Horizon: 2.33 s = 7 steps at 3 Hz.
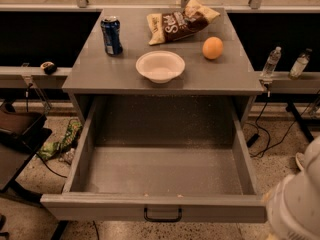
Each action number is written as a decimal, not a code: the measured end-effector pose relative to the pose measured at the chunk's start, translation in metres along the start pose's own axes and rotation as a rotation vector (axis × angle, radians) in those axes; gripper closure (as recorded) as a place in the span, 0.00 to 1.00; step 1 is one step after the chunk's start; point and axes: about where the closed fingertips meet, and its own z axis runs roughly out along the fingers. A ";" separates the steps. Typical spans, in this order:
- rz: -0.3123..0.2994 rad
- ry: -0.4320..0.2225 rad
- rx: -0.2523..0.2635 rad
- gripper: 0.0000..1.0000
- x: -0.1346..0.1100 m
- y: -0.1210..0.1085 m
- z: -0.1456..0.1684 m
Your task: Close top drawer
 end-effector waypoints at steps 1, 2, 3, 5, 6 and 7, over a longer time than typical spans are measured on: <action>-0.027 0.047 -0.032 0.49 0.009 0.032 0.058; -0.033 0.052 -0.004 0.80 0.009 0.038 0.091; -0.033 0.051 -0.003 1.00 0.008 0.038 0.091; -0.009 -0.112 -0.015 1.00 -0.049 0.035 0.152; 0.006 -0.164 0.045 1.00 -0.067 0.018 0.161; 0.020 -0.189 0.132 1.00 -0.079 0.005 0.160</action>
Offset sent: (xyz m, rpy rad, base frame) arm -0.0316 0.0216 -0.1236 -0.0702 0.0025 0.0348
